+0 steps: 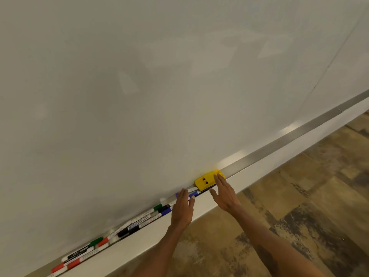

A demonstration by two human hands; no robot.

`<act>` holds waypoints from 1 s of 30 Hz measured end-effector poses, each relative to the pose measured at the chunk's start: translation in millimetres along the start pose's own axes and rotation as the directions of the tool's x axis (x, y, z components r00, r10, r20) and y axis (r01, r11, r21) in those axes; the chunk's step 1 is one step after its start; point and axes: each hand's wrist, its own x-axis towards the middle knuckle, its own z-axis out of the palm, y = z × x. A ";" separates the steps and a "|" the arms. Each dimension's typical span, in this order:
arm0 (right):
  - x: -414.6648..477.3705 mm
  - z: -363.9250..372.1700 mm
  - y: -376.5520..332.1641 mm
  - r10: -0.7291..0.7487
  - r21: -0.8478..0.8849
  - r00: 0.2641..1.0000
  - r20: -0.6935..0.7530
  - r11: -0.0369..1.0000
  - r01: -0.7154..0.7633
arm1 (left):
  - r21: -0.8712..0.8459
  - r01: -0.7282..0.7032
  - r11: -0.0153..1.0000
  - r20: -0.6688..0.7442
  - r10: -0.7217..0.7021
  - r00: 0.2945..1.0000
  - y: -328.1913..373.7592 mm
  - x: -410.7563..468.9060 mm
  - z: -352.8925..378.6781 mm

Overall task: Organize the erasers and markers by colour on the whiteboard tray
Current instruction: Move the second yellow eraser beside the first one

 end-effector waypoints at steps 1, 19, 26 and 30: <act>5.4 -3.2 4.9 0.018 0.016 1.000 -0.008 1.000 -0.018 | -0.080 0.027 0.996 0.006 -0.027 1.000 4.7 4.8 4.3; 63.4 -0.1 22.9 0.292 0.544 0.956 -0.011 0.804 -0.239 | -0.616 0.242 0.749 0.139 -0.199 0.970 43.7 53.2 38.3; 61.0 -2.6 18.1 0.360 0.748 0.930 0.070 0.599 -0.288 | -0.698 0.216 0.682 0.088 -0.218 0.972 42.8 52.9 37.2; 43.7 -1.2 8.8 0.372 0.798 0.927 0.042 0.546 -0.255 | -0.686 0.158 0.710 0.067 -0.155 0.986 38.8 39.2 26.5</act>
